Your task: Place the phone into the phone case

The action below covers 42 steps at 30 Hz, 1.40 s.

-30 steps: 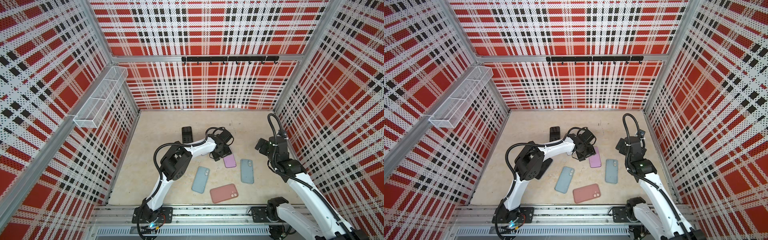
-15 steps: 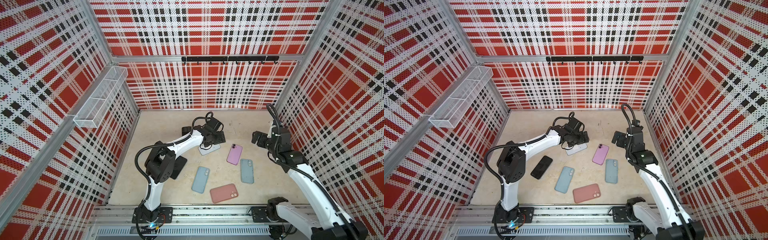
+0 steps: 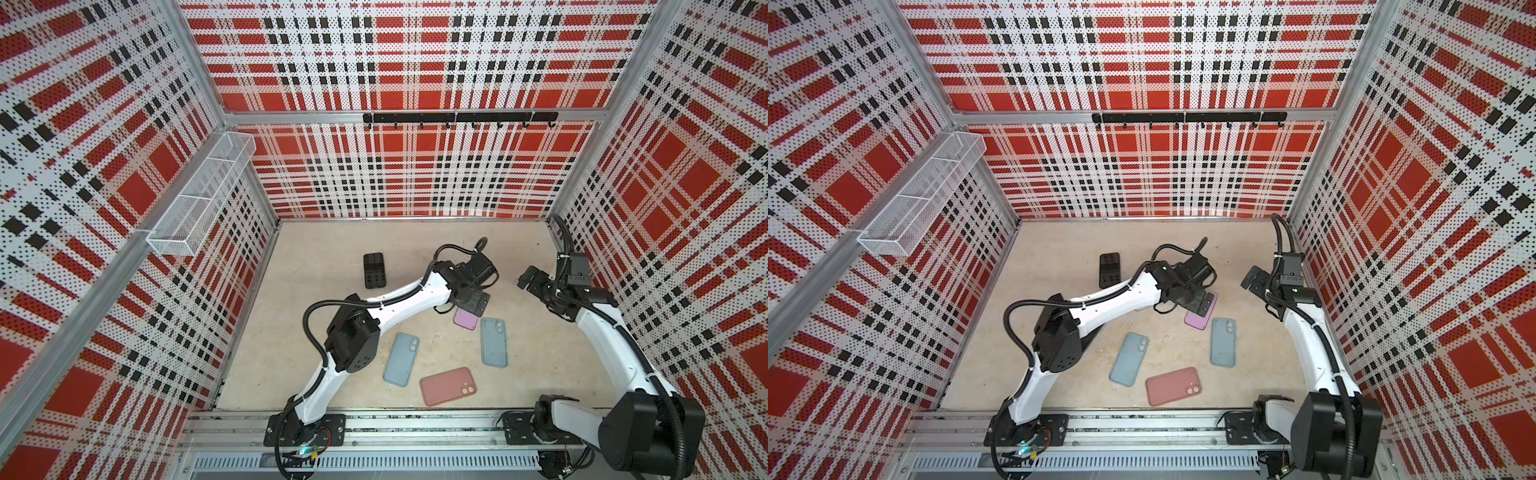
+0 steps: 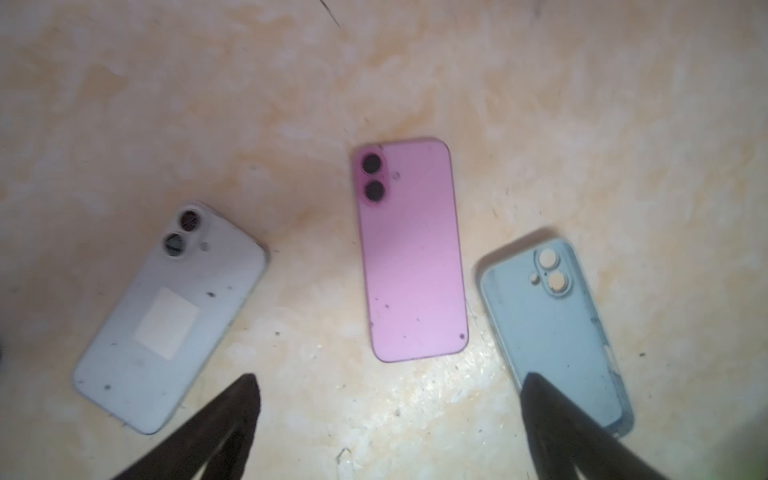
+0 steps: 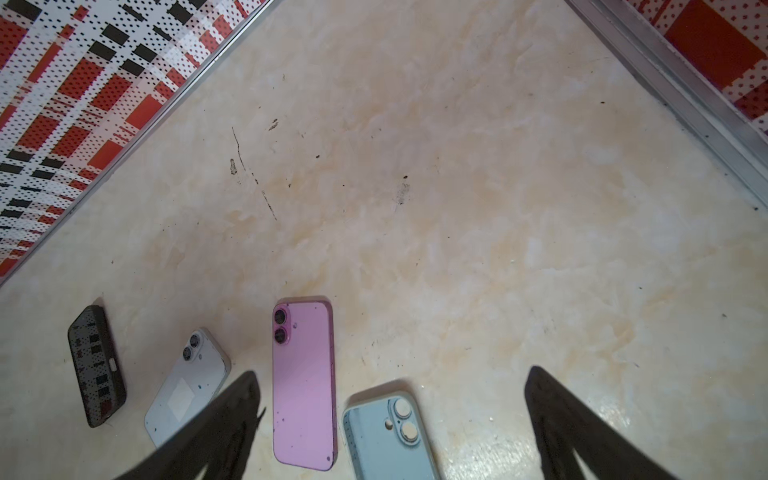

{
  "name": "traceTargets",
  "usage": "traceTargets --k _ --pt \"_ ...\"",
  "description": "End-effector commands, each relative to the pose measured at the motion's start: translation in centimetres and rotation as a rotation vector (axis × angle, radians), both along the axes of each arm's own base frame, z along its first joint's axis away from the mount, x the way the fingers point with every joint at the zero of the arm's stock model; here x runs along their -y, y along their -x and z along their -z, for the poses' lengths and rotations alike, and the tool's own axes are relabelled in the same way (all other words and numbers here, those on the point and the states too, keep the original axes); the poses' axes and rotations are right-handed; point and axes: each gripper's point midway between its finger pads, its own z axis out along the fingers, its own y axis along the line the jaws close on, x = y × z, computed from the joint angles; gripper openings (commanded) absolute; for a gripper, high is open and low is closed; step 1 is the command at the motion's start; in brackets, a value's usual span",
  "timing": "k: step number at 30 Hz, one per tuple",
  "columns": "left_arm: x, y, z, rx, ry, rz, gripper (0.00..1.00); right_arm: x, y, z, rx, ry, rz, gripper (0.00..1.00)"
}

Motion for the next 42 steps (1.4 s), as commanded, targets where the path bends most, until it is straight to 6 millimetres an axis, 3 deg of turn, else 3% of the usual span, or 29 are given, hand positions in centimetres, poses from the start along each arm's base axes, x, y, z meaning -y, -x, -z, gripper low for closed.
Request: traceTargets --k 1,12,25,42 --pt "-0.3 0.7 1.8 -0.030 -0.069 0.003 0.99 0.5 -0.4 -0.6 0.027 0.001 0.016 1.00" --pt "0.7 0.5 6.4 -0.075 -0.108 -0.027 0.99 0.6 -1.4 -2.0 0.089 -0.013 0.015 1.00" --pt "1.8 0.5 9.4 -0.117 -0.123 -0.004 0.92 0.5 -1.8 -2.4 0.114 -0.024 0.017 1.00" --pt "-2.4 -1.5 12.9 -0.134 -0.262 -0.087 0.68 0.7 -1.9 -3.1 0.134 -0.012 0.025 1.00"
